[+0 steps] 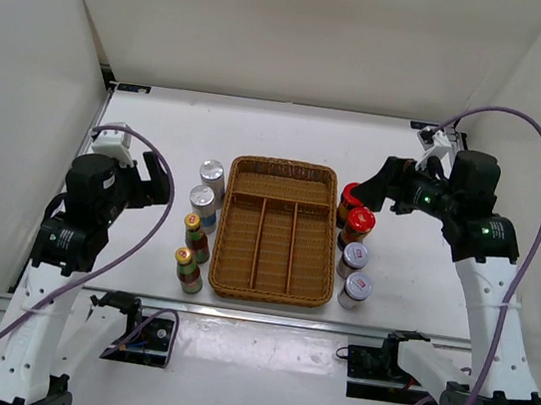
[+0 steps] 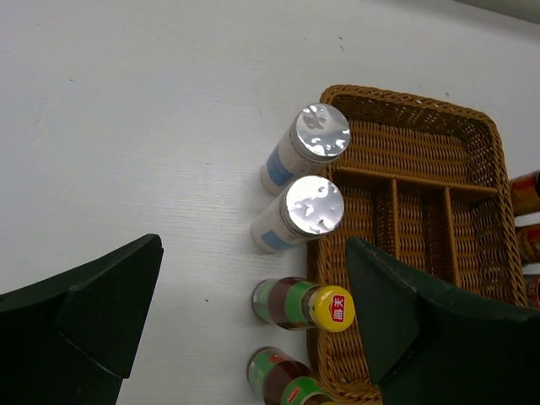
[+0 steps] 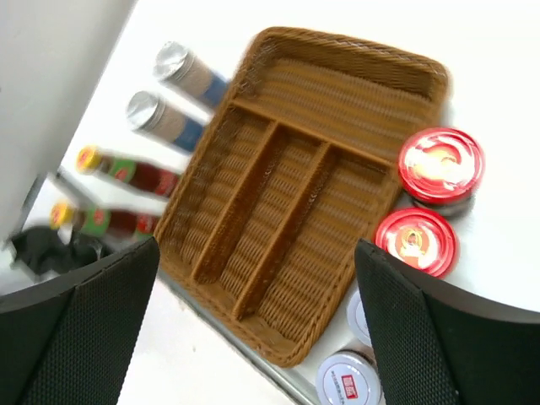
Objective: Organize the condiment bottles
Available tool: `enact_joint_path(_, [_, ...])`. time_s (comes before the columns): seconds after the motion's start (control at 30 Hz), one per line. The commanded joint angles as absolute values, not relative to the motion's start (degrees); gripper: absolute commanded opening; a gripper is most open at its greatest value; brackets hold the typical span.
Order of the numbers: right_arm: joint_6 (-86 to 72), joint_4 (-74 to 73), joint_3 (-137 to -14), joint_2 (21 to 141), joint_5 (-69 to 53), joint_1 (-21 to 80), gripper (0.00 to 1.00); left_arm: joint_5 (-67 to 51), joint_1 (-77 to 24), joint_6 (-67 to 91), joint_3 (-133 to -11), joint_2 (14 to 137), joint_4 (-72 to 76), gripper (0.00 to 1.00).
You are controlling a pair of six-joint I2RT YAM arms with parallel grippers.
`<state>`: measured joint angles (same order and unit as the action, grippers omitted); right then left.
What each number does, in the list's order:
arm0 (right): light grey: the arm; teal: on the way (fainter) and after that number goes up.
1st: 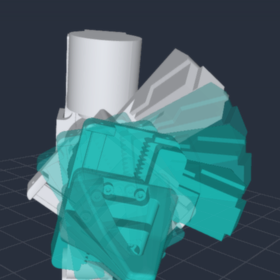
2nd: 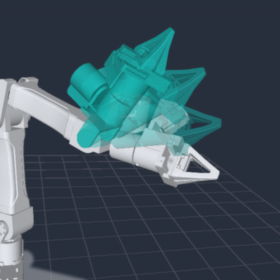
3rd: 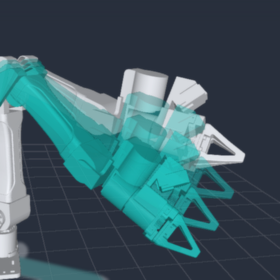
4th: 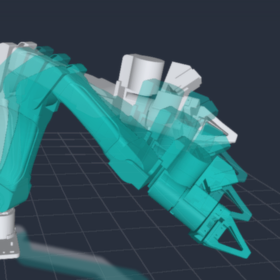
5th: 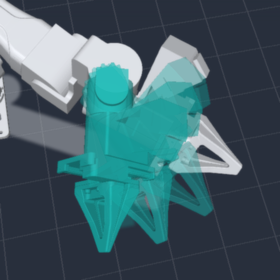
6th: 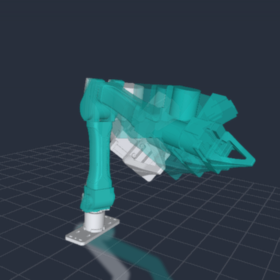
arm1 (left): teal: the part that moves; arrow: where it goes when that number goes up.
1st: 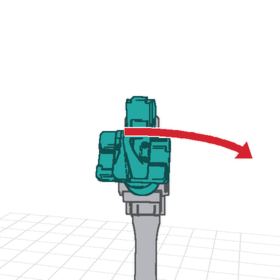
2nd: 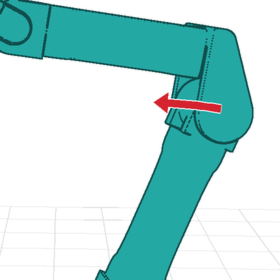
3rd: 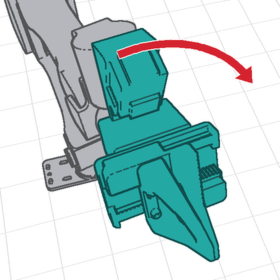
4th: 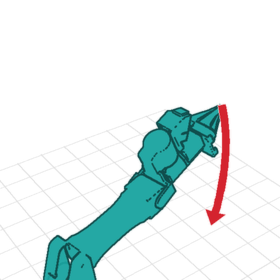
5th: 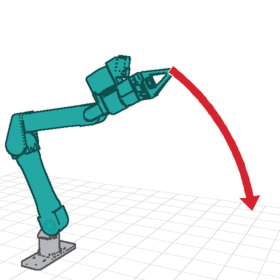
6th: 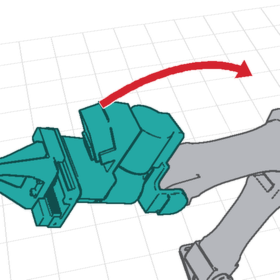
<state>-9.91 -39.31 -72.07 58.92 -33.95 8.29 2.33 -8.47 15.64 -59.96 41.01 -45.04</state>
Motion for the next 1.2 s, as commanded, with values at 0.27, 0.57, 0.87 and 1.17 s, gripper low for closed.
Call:
enact_joint_path(0.27, [-36.7, -11.7, -50.7, 50.5, -40.4, -4.0, 0.99, 20.8, -8.6, 29.7, -55.7, 31.8, -48.8, 1.0])
enact_joint_path(0.57, [-17.5, -43.8, -78.7, 74.7, -8.7, 6.3, 0.99, 6.9, -8.6, 23.0, -55.6, 36.8, -46.7, 1.0])
enact_joint_path(0.87, [-13.4, -45.9, -85.5, 91.0, 11.7, 19.3, 0.99, 9.0, -8.6, 23.0, -55.1, 37.4, -46.7, 1.0])
enact_joint_path(1.17, [-12.3, -42.6, -85.0, 98.3, 12.0, 19.9, 0.96, 9.0, -8.6, 23.0, -55.1, 38.0, -47.2, 1.0])
